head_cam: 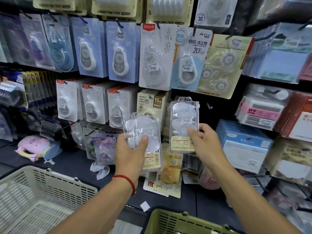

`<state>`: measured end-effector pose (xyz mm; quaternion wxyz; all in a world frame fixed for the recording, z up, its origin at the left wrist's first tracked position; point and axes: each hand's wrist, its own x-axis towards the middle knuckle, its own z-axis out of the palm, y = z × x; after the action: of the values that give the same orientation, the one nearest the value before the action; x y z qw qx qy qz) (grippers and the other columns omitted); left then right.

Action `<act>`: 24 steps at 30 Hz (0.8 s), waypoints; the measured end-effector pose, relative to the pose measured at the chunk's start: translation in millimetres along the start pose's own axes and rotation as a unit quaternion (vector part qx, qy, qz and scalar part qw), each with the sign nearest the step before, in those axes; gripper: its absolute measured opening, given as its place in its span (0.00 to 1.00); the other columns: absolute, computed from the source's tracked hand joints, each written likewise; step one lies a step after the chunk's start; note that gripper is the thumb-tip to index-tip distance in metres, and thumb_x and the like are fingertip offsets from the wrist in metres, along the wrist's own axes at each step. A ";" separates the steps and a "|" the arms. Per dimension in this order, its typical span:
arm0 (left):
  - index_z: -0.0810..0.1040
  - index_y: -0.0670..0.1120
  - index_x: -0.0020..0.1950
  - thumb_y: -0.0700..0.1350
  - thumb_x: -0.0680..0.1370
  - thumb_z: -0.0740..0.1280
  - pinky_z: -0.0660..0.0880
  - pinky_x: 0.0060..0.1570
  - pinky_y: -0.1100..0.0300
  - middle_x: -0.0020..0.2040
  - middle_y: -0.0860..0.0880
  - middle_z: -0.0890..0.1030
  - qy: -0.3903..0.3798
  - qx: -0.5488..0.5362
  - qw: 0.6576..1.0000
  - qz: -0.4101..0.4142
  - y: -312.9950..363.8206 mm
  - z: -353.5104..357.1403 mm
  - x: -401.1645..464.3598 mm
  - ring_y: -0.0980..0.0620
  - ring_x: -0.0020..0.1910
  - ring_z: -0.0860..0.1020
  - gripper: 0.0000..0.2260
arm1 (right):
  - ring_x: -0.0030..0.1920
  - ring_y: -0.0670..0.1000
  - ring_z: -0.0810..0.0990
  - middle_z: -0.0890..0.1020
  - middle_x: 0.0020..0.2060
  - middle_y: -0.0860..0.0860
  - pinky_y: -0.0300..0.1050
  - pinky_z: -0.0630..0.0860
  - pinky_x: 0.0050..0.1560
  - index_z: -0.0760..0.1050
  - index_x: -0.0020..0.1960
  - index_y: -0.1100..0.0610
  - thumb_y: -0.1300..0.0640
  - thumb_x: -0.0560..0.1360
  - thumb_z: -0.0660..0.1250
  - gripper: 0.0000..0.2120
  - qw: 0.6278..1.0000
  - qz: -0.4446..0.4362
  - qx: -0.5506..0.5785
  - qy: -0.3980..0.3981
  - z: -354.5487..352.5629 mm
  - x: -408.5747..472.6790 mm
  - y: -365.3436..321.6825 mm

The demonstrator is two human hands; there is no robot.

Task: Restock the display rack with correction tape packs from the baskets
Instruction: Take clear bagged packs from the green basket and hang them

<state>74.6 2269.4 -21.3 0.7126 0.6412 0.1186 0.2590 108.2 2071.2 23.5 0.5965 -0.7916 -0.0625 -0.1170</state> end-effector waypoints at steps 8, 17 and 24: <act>0.75 0.51 0.64 0.52 0.79 0.75 0.78 0.60 0.50 0.59 0.51 0.82 0.026 0.009 1.000 0.015 -0.1 -3.9 6.3 0.49 0.58 0.81 0.18 | 0.51 0.71 0.83 0.85 0.46 0.65 0.68 0.82 0.46 0.80 0.50 0.55 0.56 0.81 0.63 0.07 0.999 0.006 0.034 -0.014 4.0 -1.9 -3.1; 0.75 0.53 0.60 0.53 0.78 0.76 0.79 0.62 0.46 0.57 0.51 0.83 0.025 0.018 0.999 0.040 4.1 -4.3 3.2 0.48 0.57 0.82 0.15 | 0.59 0.49 0.81 0.82 0.65 0.50 0.48 0.78 0.57 0.72 0.74 0.53 0.45 0.83 0.65 0.23 0.984 0.004 -0.178 0.003 1.5 -1.2 -0.7; 0.77 0.51 0.55 0.48 0.73 0.81 0.77 0.35 0.70 0.44 0.54 0.86 -0.031 -0.006 0.999 0.020 4.5 4.3 -7.3 0.64 0.40 0.84 0.16 | 0.52 0.43 0.83 0.86 0.51 0.43 0.47 0.81 0.58 0.82 0.57 0.50 0.43 0.80 0.69 0.13 0.962 -0.038 -0.226 -0.148 18.1 -15.3 -8.9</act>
<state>69.7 2262.2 -17.4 0.7143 0.6472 0.0822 0.2535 93.4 2091.7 23.1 0.3812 -0.9114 -0.1516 -0.0322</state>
